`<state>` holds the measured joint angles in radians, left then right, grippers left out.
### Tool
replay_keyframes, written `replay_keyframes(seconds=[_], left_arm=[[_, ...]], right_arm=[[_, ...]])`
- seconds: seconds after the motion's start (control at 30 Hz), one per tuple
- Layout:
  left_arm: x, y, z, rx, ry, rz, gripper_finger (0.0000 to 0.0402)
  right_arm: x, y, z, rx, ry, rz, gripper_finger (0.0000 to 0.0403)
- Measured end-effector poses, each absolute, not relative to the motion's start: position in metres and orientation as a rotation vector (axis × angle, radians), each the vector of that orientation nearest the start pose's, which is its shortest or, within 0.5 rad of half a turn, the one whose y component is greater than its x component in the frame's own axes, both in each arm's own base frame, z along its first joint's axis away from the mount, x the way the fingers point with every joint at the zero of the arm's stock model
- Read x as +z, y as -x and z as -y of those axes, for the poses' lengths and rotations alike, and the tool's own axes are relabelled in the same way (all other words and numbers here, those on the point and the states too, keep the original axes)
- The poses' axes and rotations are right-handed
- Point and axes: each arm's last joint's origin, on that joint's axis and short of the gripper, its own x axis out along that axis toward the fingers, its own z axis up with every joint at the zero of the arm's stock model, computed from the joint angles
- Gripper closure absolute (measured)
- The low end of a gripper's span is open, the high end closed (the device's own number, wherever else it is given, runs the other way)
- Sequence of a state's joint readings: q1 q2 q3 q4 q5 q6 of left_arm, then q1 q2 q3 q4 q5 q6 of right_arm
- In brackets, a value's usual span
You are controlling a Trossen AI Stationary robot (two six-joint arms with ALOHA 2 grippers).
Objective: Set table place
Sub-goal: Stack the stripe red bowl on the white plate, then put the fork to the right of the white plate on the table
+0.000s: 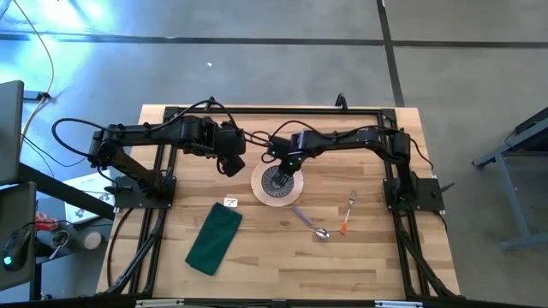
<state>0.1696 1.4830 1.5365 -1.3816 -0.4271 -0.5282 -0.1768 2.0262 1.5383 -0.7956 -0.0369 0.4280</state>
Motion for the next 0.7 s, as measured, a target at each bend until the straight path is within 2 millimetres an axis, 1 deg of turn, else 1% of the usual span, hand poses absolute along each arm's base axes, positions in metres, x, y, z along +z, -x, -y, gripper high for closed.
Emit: replay_keyframes(seconds=[0.13, 0.23, 0.37, 0.43, 0.5, 0.57, 0.63, 0.7], left_arm=[[0.348, -0.255, -0.056, 0.838, 0.263, -1.158, 0.0197], [0.348, -0.255, -0.056, 0.838, 0.263, -1.159, 0.0197], [0.348, -0.255, -0.056, 0.838, 0.263, -1.159, 0.0197], [0.348, -0.255, -0.056, 0.838, 0.263, -1.158, 0.0197], [0.348, -0.255, -0.056, 0.837, 0.262, -1.159, 0.0197], [0.348, -0.255, -0.056, 0.833, 0.256, -1.16, 0.0197], [0.348, -0.256, -0.056, 0.821, 0.243, -1.16, 0.0197], [0.349, -0.258, -0.056, 0.802, 0.224, -1.151, 0.0197]], right_arm=[[0.186, -0.402, 0.071, -0.392, -0.495, -1.236, 0.036], [0.186, -0.401, 0.075, -0.411, -0.489, -1.234, 0.034], [0.187, -0.4, 0.08, -0.422, -0.497, -1.23, 0.0324], [0.191, -0.398, 0.082, -0.426, -0.499, -1.224, 0.0319], [0.2, -0.396, 0.082, -0.444, -0.492, -1.241, 0.0315], [0.217, -0.39, 0.081, -0.485, -0.462, -1.26, 0.0313], [0.237, -0.381, 0.075, -0.552, -0.443, -1.272, 0.0313], [0.256, -0.369, 0.065, -0.628, -0.447, -1.283, 0.0313]])
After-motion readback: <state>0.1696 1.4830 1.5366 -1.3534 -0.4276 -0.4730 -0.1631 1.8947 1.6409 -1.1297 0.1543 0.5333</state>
